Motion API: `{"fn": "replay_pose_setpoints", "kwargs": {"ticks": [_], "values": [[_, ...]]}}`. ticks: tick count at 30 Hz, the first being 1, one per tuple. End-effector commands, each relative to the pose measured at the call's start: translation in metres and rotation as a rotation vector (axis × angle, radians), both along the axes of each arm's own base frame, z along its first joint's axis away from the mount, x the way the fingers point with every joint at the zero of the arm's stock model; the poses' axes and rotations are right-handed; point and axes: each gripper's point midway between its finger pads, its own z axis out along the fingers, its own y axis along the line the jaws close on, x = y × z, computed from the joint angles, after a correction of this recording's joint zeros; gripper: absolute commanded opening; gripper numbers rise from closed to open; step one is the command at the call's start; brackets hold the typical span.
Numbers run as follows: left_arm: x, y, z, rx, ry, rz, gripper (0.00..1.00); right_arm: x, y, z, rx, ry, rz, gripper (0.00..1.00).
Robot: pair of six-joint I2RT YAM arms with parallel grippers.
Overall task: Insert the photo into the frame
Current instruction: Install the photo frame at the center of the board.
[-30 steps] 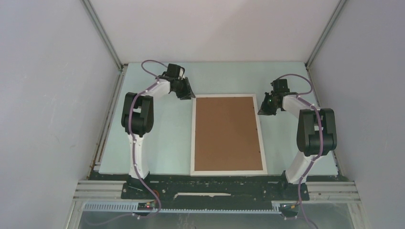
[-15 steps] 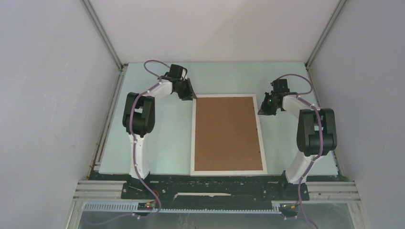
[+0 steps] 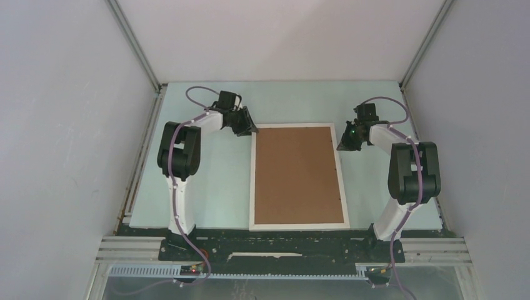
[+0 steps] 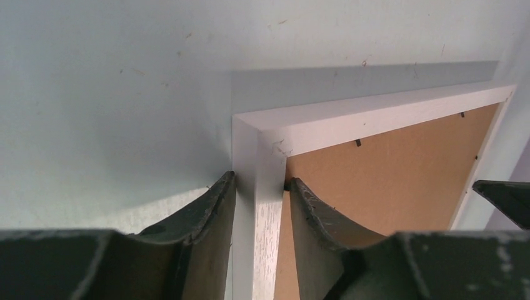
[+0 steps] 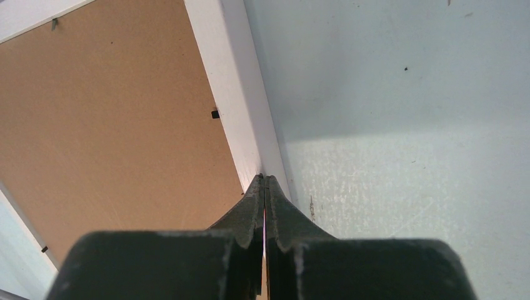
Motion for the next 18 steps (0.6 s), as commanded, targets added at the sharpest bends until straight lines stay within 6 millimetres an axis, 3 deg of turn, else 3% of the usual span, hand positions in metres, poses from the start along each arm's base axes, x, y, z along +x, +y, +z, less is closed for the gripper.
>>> {"fn": "replay_pose_setpoints", "kwargs": {"ticks": [1, 9, 18], "values": [[0.004, 0.005, 0.026, -0.096, -0.067, 0.028, 0.45, -0.011, 0.022, -0.010, 0.036, 0.058, 0.056, 0.00], [0.004, 0.010, 0.037, -0.127, -0.119, 0.027, 0.58, -0.011, 0.023, -0.010, 0.033, 0.058, 0.059, 0.00], [-0.003, 0.023, 0.026, -0.083, -0.084, 0.057, 0.41, -0.011, 0.024, -0.009, 0.032, 0.056, 0.063, 0.00]]}}
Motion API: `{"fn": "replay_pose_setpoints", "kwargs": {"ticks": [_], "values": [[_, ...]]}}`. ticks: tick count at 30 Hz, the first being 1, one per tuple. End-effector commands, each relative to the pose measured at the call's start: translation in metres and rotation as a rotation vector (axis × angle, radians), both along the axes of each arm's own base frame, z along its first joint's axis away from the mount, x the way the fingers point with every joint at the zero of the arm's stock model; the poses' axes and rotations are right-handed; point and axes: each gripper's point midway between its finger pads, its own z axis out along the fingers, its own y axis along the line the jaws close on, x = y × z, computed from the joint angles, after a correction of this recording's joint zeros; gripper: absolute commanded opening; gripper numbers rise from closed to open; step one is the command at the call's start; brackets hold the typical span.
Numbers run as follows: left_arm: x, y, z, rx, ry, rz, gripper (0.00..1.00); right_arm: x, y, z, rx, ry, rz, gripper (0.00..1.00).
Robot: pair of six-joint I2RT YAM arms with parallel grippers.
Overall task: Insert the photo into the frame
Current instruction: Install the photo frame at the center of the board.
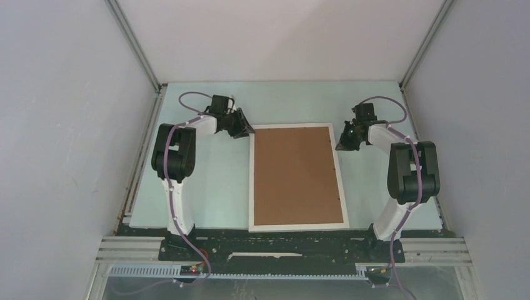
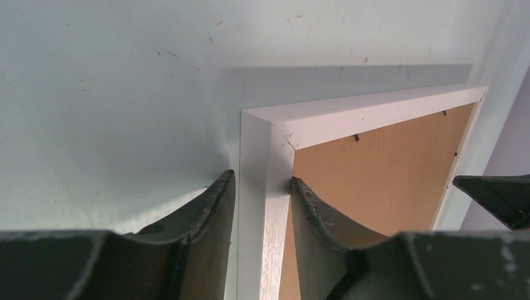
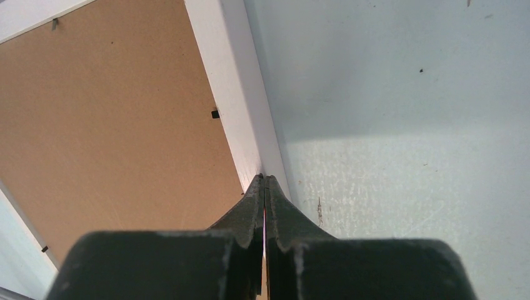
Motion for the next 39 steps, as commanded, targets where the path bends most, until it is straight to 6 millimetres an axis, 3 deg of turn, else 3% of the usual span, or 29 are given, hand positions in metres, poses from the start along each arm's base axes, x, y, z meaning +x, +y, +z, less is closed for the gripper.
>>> {"fn": "replay_pose_setpoints", "kwargs": {"ticks": [1, 4, 18, 30, 39], "values": [[0.003, 0.008, 0.025, -0.009, -0.065, 0.020, 0.43, -0.011, 0.018, -0.010, 0.031, 0.057, 0.047, 0.00], [0.004, 0.005, 0.028, -0.058, -0.082, 0.017, 0.49, -0.011, 0.018, -0.010, 0.030, 0.059, 0.048, 0.00], [0.008, 0.013, 0.014, -0.020, -0.042, 0.050, 0.40, -0.012, 0.019, -0.010, 0.024, 0.058, 0.053, 0.00], [-0.002, 0.016, -0.001, 0.234, 0.026, 0.015, 0.37, -0.012, 0.018, -0.009, 0.022, 0.056, 0.053, 0.00], [-0.003, 0.002, -0.009, 0.341, 0.078, -0.016, 0.36, -0.012, 0.019, -0.008, 0.020, 0.055, 0.054, 0.00]]}}
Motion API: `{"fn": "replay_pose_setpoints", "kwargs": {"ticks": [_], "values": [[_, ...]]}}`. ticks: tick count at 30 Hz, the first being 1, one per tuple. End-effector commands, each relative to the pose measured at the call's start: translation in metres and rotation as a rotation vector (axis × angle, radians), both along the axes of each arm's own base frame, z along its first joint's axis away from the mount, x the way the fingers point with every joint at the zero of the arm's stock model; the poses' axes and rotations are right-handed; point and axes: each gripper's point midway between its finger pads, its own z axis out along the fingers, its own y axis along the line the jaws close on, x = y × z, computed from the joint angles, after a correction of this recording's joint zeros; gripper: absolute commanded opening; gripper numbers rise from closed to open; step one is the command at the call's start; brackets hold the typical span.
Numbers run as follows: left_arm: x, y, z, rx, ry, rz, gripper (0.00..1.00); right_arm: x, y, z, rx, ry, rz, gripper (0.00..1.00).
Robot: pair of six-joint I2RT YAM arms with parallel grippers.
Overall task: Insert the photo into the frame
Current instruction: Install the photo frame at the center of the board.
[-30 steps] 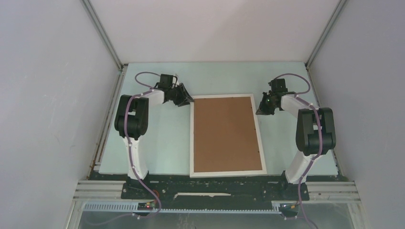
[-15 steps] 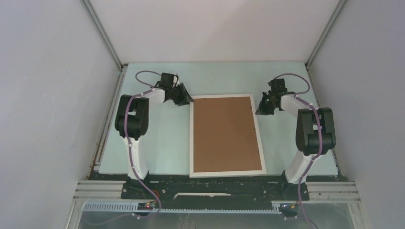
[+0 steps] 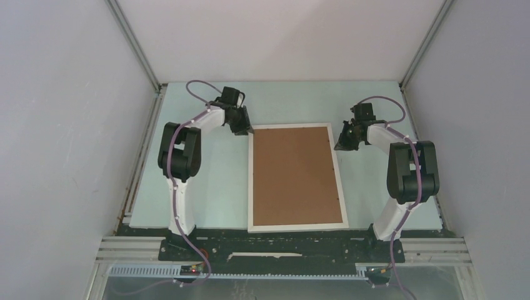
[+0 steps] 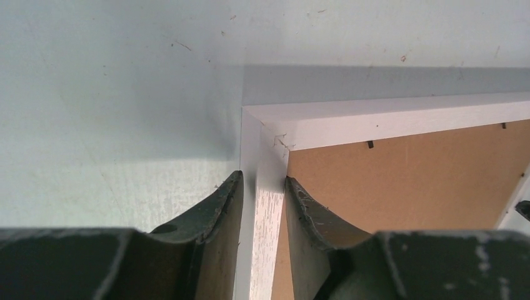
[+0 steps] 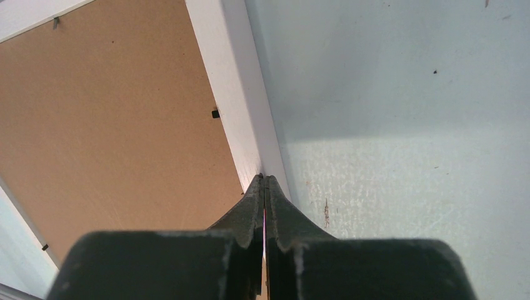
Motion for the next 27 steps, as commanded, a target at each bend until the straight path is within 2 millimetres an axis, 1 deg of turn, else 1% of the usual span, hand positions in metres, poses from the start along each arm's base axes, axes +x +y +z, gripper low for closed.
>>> {"fn": "replay_pose_setpoints", "kwargs": {"ticks": [1, 7, 13, 17, 20, 23, 27], "values": [[-0.001, 0.000, -0.013, 0.127, 0.036, -0.020, 0.36, -0.012, 0.014, -0.008, 0.016, 0.055, 0.041, 0.00], [-0.006, -0.006, -0.022, 0.190, 0.089, -0.034, 0.34, -0.012, 0.015, -0.007, 0.015, 0.053, 0.044, 0.00], [-0.007, -0.012, -0.021, 0.260, 0.106, -0.066, 0.33, -0.011, 0.016, -0.005, 0.015, 0.046, 0.045, 0.00], [-0.010, -0.022, -0.021, 0.276, 0.125, -0.104, 0.34, -0.011, 0.017, -0.003, 0.011, 0.039, 0.047, 0.00], [-0.009, -0.035, -0.020, 0.285, 0.130, -0.138, 0.35, -0.011, 0.017, -0.002, 0.008, 0.036, 0.048, 0.00], [-0.010, -0.046, -0.021, 0.266, 0.159, -0.158, 0.36, -0.011, 0.018, -0.001, 0.003, 0.036, 0.052, 0.00], [-0.013, -0.052, -0.022, 0.186, 0.194, -0.146, 0.41, -0.012, 0.018, 0.001, 0.000, 0.035, 0.055, 0.00]]}}
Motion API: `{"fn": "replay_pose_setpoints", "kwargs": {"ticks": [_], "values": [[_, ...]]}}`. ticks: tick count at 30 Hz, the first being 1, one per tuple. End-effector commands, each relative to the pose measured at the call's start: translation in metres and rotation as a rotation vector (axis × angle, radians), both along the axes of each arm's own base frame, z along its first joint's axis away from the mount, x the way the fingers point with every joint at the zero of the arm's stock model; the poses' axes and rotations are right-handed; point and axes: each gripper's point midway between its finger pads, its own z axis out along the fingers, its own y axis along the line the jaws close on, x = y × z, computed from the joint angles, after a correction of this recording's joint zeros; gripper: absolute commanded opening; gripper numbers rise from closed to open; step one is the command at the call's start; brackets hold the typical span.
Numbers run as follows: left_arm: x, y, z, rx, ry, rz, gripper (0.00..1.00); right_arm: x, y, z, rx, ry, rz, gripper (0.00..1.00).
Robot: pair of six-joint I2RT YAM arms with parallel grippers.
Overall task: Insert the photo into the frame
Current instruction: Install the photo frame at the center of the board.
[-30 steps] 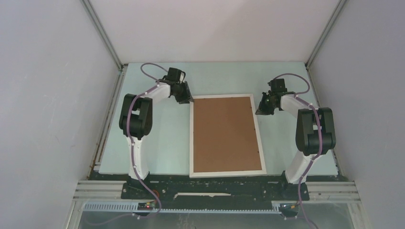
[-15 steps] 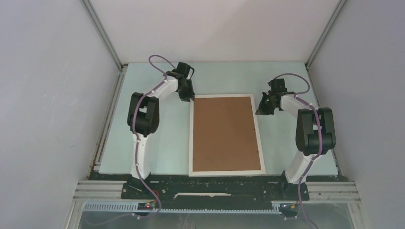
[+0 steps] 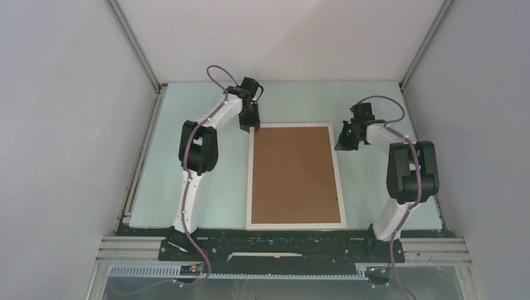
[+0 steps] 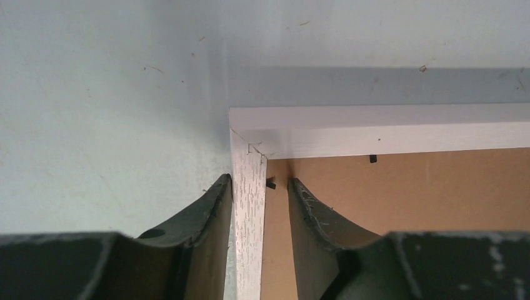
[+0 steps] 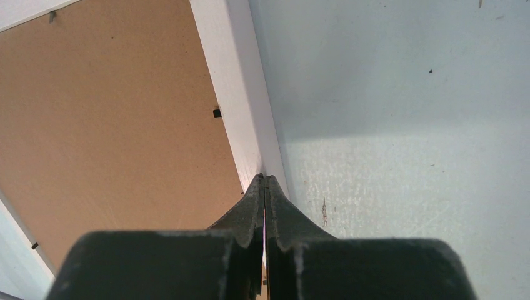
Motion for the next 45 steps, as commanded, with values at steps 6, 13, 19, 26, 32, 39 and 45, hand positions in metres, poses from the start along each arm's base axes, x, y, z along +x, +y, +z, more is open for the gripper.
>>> {"fn": "replay_pose_setpoints", "kwargs": {"ticks": [6, 13, 19, 26, 32, 39, 45], "values": [[-0.023, -0.022, -0.023, -0.097, 0.091, -0.028, 0.41, -0.012, 0.018, 0.002, 0.014, 0.033, 0.056, 0.00], [-0.013, -0.028, 0.067, -0.175, -0.118, -0.118, 0.63, -0.012, 0.019, -0.002, 0.020, 0.041, 0.055, 0.00], [-0.053, -0.001, 0.127, -0.231, -0.233, -0.120, 0.78, -0.014, 0.017, -0.007, -0.006, 0.060, 0.029, 0.06], [-0.140, 0.012, 0.071, -0.475, -0.156, -0.119, 0.80, -0.018, 0.018, -0.002, 0.005, 0.051, 0.035, 0.09], [-0.166, 0.004, 0.038, -0.586, -0.117, -0.110, 0.68, -0.018, 0.021, -0.003, 0.015, 0.051, 0.043, 0.10], [-0.170, 0.015, 0.011, -0.625, -0.098, -0.026, 0.56, -0.019, 0.018, -0.003, 0.001, 0.049, 0.046, 0.10], [-0.179, 0.029, -0.002, -0.626, -0.100, 0.008, 0.57, -0.018, 0.021, -0.004, 0.011, 0.049, 0.051, 0.09]]}}
